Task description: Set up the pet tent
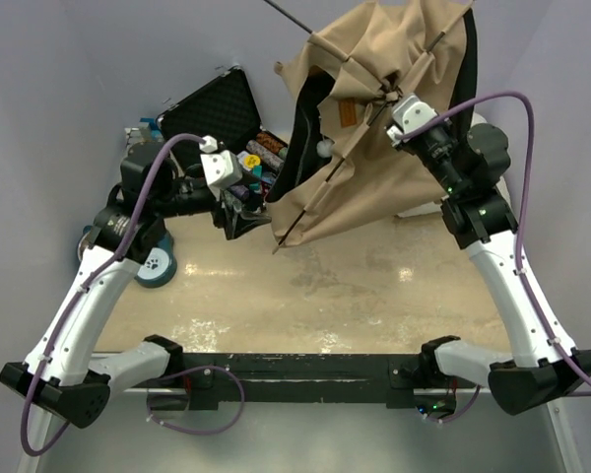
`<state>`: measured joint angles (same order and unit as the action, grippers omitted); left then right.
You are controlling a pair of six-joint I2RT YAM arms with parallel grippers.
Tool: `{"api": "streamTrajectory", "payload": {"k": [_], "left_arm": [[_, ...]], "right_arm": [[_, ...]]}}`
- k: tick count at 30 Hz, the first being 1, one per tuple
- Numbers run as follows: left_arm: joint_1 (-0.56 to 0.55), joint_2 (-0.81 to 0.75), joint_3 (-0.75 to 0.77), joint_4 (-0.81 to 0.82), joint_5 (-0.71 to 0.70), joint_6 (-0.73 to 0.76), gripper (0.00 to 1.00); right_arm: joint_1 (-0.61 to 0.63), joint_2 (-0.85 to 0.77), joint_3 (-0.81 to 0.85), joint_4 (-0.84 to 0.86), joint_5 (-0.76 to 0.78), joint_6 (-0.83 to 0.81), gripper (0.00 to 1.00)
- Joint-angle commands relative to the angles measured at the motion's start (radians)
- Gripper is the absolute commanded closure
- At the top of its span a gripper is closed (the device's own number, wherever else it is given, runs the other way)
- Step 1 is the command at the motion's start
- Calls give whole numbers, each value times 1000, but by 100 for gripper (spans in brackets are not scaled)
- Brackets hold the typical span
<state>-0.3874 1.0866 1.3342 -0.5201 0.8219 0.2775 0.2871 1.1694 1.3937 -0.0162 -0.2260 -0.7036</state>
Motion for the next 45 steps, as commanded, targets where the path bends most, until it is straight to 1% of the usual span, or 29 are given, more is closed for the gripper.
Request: {"api": "streamTrajectory", "payload": {"k": [1, 4, 7, 9, 14, 15, 16, 18, 20, 22, 23, 25, 27, 31, 33, 36, 39, 45], "left_arm": [[4, 35, 164, 34, 126, -93, 15], [4, 85, 275, 52, 170, -170, 19], [4, 127, 356, 133, 174, -268, 21], [4, 156, 407, 217, 171, -378, 21], [4, 254, 519, 412, 108, -673, 22], [4, 265, 522, 445, 93, -707, 22], [4, 277, 529, 454, 64, -719, 22], [10, 309, 563, 413, -10, -712, 22], [19, 344, 611, 355, -42, -672, 23], [19, 364, 631, 293, -78, -600, 22], [21, 375, 637, 264, -84, -581, 21], [22, 400, 657, 209, -54, -540, 21], [22, 420, 663, 212, -3, -528, 18], [22, 492, 709, 201, 19, -552, 15], [22, 525, 733, 201, 49, -566, 8], [22, 562, 738, 264, 86, -609, 2], [21, 587, 734, 343, 91, -636, 1], [21, 641, 750, 393, 79, -693, 3]], "right_arm": [[96, -95, -42, -11, 20, -66, 100], [188, -148, -108, -53, 57, -83, 100], [265, -189, -151, -97, 96, -77, 100], [305, -211, -180, -113, 119, -70, 100], [374, -249, -228, -169, 135, -94, 100], [386, -252, -237, -169, 145, -99, 100], [403, -252, -245, -172, 164, -106, 100], [440, -244, -254, -154, 223, -112, 100], [452, -232, -249, -140, 281, -119, 100], [466, -231, -263, -98, 347, -149, 100], [471, -231, -274, -75, 370, -177, 100], [484, -249, -298, -19, 402, -236, 100], [500, -266, -324, 10, 412, -307, 100], [537, -275, -351, 58, 407, -417, 100], [564, -275, -357, 65, 407, -456, 100], [599, -278, -361, 62, 390, -494, 100], [641, -271, -354, 42, 386, -496, 100], [727, -280, -380, 35, 404, -525, 100]]}}
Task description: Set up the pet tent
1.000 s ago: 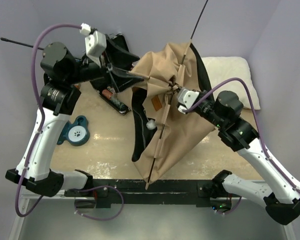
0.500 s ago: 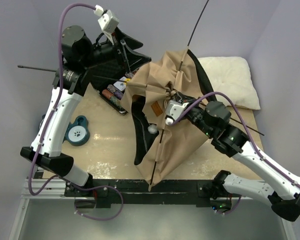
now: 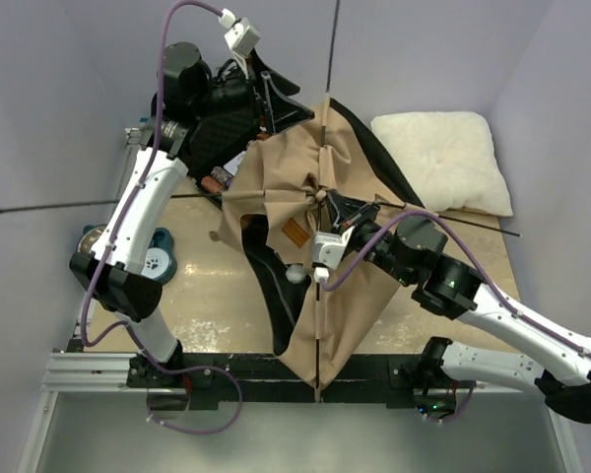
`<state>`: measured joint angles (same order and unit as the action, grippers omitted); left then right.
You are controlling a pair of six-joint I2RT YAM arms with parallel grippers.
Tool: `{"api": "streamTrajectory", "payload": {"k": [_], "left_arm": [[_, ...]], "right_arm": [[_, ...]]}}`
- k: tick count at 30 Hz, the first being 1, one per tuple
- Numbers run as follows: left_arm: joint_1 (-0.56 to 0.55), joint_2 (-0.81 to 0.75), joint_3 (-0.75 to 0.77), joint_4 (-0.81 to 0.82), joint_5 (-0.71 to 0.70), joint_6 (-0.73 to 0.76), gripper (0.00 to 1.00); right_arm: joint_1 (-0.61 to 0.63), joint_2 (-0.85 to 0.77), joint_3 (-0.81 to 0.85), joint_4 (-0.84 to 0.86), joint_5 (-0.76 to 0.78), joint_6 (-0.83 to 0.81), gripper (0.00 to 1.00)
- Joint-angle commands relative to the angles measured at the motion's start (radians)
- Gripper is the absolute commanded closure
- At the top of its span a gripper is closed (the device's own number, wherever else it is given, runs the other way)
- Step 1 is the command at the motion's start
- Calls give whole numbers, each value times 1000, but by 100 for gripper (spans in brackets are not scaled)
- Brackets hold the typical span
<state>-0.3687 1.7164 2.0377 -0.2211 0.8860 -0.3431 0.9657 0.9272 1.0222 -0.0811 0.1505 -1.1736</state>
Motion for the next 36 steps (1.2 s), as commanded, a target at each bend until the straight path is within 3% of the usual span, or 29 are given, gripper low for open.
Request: {"api": "streamTrajectory", "payload": {"k": [1, 6, 10, 14, 26, 36], "left_arm": [[2, 17, 46, 97, 5, -80, 4], [17, 20, 9, 159, -53, -137, 5], [98, 11, -54, 275, -122, -318, 15], [172, -3, -86, 171, -249, -364, 15], [148, -26, -352, 246, -139, -608, 14], [88, 35, -330, 475, -30, -694, 21]], "right_arm": [[62, -42, -17, 107, 32, -67, 100], [113, -50, -47, 145, 55, -113, 100], [146, -56, -71, 179, 89, -138, 100], [172, -64, -80, 170, 104, -146, 100], [202, -48, -88, 187, 63, -216, 100], [206, -30, -103, 198, -8, -281, 100]]}}
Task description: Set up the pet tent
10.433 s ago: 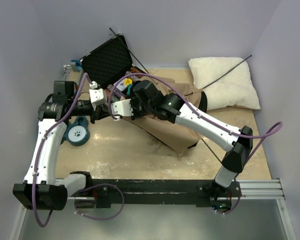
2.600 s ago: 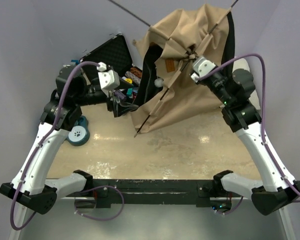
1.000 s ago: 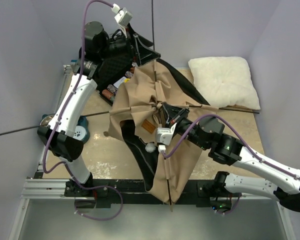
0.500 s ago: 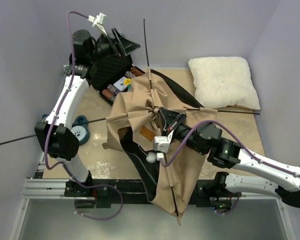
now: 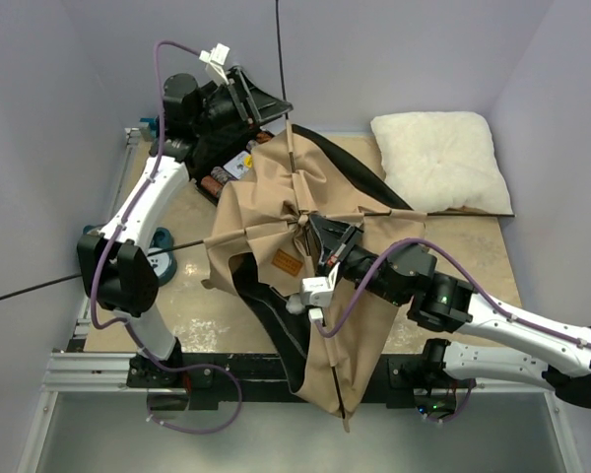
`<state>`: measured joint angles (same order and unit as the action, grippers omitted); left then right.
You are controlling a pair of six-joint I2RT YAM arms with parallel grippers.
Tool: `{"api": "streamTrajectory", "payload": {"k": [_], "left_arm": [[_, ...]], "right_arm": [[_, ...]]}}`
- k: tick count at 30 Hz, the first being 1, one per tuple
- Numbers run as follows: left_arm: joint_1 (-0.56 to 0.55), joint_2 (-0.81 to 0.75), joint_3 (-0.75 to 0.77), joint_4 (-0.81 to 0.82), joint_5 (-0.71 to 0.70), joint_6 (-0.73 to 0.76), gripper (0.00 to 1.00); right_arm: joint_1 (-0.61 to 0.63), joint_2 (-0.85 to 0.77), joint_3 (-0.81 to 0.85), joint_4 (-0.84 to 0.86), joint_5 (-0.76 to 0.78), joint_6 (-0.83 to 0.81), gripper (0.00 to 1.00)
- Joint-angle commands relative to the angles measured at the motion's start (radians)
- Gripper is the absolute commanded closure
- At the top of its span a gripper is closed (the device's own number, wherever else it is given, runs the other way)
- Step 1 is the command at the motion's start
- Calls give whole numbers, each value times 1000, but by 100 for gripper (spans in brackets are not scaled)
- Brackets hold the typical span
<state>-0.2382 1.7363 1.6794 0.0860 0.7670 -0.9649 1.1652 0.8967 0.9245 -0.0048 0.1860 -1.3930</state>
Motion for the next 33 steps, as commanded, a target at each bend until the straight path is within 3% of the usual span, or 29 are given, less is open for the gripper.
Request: {"api": "streamTrajectory", "payload": {"k": [1, 5, 9, 13, 15, 19, 22, 24, 27, 33], "left_arm": [[-53, 23, 32, 182, 100, -75, 23], [-87, 34, 37, 181, 159, -81, 33], [-98, -9, -68, 175, 193, -71, 41], [-73, -49, -118, 147, 152, -9, 21], [-50, -57, -95, 101, 109, 34, 1], [-32, -54, -31, -128, 8, 179, 0], [-30, -44, -47, -202, 38, 192, 0], [-20, -72, -99, -111, 69, 148, 0], [13, -103, -184, 205, 106, -14, 2], [16, -46, -83, 368, 201, -86, 22]], "right_arm": [[7, 4, -7, 126, -39, -67, 100], [7, 13, -26, 187, 4, -90, 100], [7, 7, -59, 275, 52, -124, 100], [7, -15, -78, 270, 53, -136, 100], [7, -28, -87, 266, 55, -143, 100], [7, -38, -98, 278, 66, -150, 100], [7, -39, -102, 293, 69, -161, 100], [7, -42, -99, 290, 63, -161, 100], [7, -51, -102, 276, 53, -164, 100], [7, -61, -101, 250, 29, -169, 100]]}}
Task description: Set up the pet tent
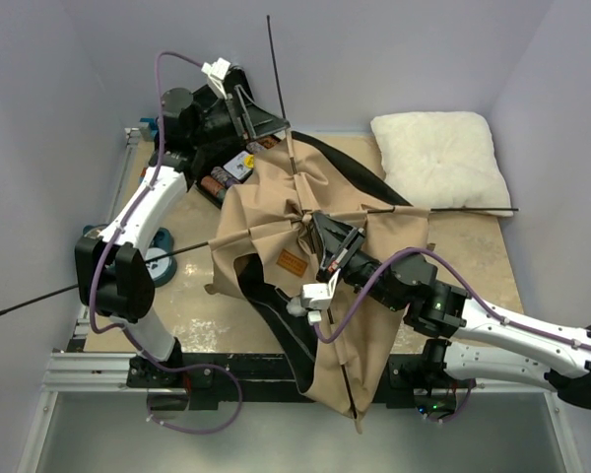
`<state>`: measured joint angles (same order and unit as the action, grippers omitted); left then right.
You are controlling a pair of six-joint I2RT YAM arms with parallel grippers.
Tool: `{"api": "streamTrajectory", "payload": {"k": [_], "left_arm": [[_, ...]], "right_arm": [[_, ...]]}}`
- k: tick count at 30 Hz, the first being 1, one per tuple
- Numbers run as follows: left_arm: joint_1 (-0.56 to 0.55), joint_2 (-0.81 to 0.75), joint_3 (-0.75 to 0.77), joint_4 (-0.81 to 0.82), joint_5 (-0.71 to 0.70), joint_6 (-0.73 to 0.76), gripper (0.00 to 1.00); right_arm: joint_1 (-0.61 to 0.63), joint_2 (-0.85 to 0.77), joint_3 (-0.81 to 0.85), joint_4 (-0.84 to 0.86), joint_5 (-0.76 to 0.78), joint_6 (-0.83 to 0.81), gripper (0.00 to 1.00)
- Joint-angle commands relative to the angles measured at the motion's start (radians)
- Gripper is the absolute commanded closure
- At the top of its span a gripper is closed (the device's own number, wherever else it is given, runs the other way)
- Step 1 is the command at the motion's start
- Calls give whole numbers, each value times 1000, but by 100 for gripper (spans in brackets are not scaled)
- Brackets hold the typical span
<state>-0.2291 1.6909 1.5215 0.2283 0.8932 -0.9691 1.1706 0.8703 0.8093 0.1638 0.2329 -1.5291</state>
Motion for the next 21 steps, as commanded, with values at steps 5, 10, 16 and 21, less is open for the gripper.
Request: {"api": "streamTrajectory", "payload": {"k": [5, 10, 16, 21], "left_arm": [[11, 39, 147, 249, 76, -91, 26], [5, 93, 215, 221, 64, -91, 37], [5, 92, 238, 278, 78, -121, 87], [5, 58, 186, 304, 102, -126, 100]], "right_arm": [[3, -40, 24, 56, -50, -32, 100], [3, -40, 16, 78, -58, -51, 100], [3, -42, 2, 88, -58, -54, 100], [3, 16, 43, 118, 6, 59, 100]]}}
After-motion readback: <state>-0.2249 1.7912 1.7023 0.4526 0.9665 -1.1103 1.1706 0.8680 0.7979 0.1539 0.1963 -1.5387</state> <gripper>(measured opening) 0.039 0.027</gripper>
